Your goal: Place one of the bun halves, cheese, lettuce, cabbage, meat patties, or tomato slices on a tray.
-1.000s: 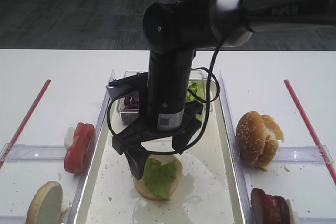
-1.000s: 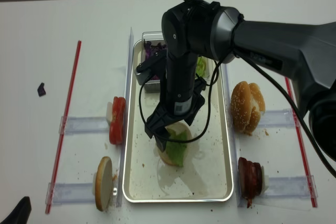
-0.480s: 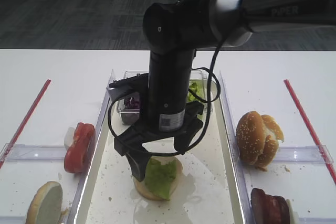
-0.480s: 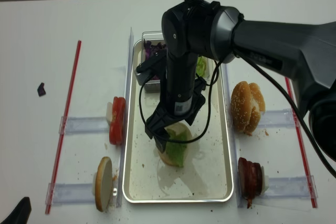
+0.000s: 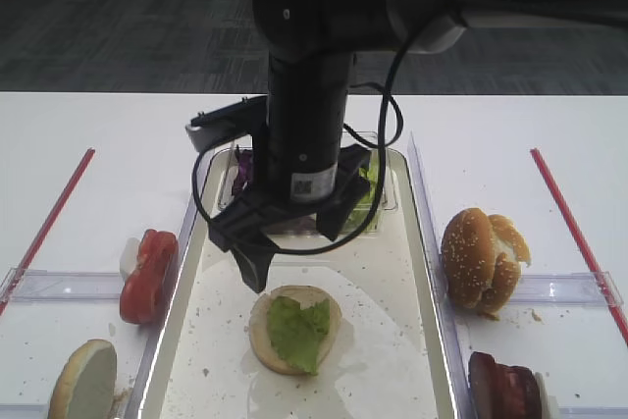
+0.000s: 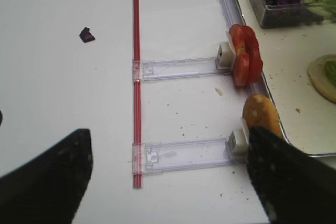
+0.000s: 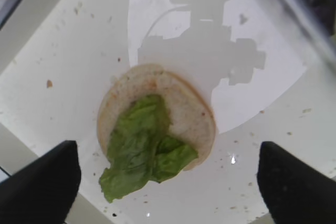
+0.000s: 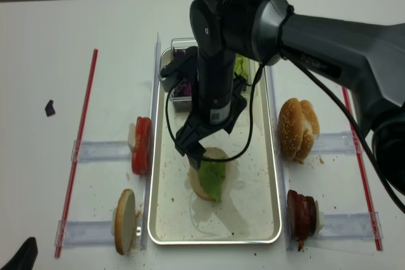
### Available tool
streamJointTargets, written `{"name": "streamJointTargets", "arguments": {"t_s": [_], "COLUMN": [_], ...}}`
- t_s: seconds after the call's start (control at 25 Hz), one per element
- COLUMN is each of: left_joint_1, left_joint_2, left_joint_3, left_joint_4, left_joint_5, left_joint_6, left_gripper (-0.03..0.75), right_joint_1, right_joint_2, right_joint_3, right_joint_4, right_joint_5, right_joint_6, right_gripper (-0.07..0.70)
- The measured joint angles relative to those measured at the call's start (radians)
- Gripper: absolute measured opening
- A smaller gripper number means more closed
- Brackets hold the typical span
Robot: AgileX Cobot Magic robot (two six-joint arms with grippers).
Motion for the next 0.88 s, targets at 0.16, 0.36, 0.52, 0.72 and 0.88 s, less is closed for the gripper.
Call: {"name": "streamJointTargets", "arguments": {"t_s": [0.16,0.36,0.52,0.72,0.88], "left_joint_1": [0.0,0.0,0.0,0.0,0.0], "left_joint_2": [0.0,0.0,0.0,0.0,0.0], "left_joint_3": [0.0,0.0,0.0,0.0,0.0], "left_joint_4": [0.0,0.0,0.0,0.0,0.0], "left_joint_5": [0.0,0.0,0.0,0.0,0.0], "left_joint_6": [0.0,0.0,0.0,0.0,0.0], "left_gripper": [0.554,0.554,0.554,0.554,0.554], "right_joint_1": [0.0,0.0,0.0,-0.005,-0.075], "right_joint_2": [0.0,0.0,0.0,0.0,0.0], "right_joint_3": [-0.075,-0.093,-0.093,-0.093,-0.093], "right_joint_4": [-0.032,-0.034,-0.039,-0.111,-0.098], "right_joint_5": [0.002,0.009,0.009,0.009,0.01], "right_joint_6": [0.002,0.002,0.0,0.0,0.0], "right_gripper": [0.692,0.692,0.692,0.692,0.679]}}
